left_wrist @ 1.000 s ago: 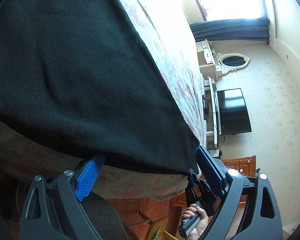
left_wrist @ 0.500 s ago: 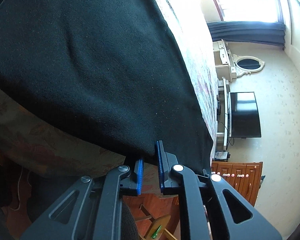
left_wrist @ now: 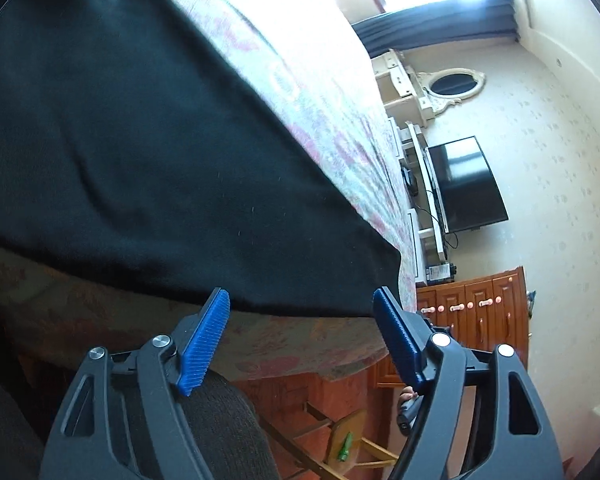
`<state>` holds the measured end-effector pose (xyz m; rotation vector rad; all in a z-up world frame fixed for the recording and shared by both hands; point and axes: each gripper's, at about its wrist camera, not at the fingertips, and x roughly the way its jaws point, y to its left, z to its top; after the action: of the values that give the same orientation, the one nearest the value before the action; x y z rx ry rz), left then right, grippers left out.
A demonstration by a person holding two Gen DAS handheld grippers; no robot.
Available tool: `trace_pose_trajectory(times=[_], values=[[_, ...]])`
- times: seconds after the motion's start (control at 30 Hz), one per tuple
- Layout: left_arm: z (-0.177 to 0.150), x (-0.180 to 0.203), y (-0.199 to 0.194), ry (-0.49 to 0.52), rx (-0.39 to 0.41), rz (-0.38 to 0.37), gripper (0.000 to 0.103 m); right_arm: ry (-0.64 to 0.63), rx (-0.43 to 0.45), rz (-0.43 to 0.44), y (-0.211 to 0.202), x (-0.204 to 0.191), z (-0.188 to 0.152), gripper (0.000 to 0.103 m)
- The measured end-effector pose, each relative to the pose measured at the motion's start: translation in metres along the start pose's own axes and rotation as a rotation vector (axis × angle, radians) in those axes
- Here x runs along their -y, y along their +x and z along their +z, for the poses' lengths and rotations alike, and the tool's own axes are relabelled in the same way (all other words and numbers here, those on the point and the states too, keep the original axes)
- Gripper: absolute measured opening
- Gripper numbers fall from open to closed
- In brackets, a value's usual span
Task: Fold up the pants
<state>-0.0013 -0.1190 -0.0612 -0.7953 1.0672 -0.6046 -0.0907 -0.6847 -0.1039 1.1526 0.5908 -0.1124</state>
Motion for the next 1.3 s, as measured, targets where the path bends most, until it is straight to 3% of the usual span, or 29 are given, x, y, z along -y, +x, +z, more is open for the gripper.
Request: trace_pose_trajectory(times=[0.13,0.2,0.23,0.37,0.47,0.57,0.6,0.67,0.77,0.8,0.87,1.03,1.17,1.3], values=[[0.028,-0.003,-0.031,0.091,0.121,0.060,0.077,-0.021,-0.008,0.153,0.011,-0.005,0.020,0.064],[0.047,-0.012,-0.047,0.106,0.158,0.084,0.084,-0.067,-0.074,0.206,0.027,-0.019,0.034,0.070],[0.056,-0.017,-0.054,0.128,0.165,0.118,0.085,-0.081,-0.132,0.208,0.039,-0.023,0.040,0.074],[0.089,-0.046,-0.086,0.212,0.206,0.304,0.085,-0.145,-0.323,0.068,0.082,-0.028,0.046,0.075],[0.102,-0.075,-0.111,0.196,0.231,0.420,0.086,-0.179,-0.435,0.106,0.096,-0.039,0.039,0.080],[0.109,-0.111,-0.131,0.146,0.245,0.481,0.086,-0.226,-0.517,0.108,0.105,-0.049,0.027,0.080],[0.112,-0.125,-0.138,0.121,0.248,0.473,0.086,-0.224,-0.517,0.107,0.105,-0.050,0.026,0.080],[0.113,-0.142,-0.148,0.090,0.253,0.377,0.086,-0.201,-0.520,0.105,0.106,-0.051,0.028,0.075],[0.111,-0.145,-0.152,0.096,0.250,0.345,0.086,-0.225,-0.568,0.027,0.114,-0.053,0.020,0.022],[0.112,-0.140,-0.151,0.104,0.248,0.350,0.086,-0.229,-0.588,0.011,0.119,-0.055,0.014,0.019],[0.109,-0.135,-0.154,0.120,0.266,0.359,0.086,-0.263,-0.571,-0.026,0.119,-0.065,0.007,0.018],[0.113,-0.135,-0.164,0.123,0.282,0.378,0.086,-0.294,-0.517,0.011,0.098,-0.107,0.007,0.018],[0.115,-0.154,-0.180,0.080,0.289,0.415,0.086,-0.356,-0.476,0.065,0.075,-0.170,0.003,0.018],[0.112,-0.168,-0.193,0.039,0.306,0.402,0.086,-0.444,-0.463,0.092,0.063,-0.243,-0.018,0.018]])
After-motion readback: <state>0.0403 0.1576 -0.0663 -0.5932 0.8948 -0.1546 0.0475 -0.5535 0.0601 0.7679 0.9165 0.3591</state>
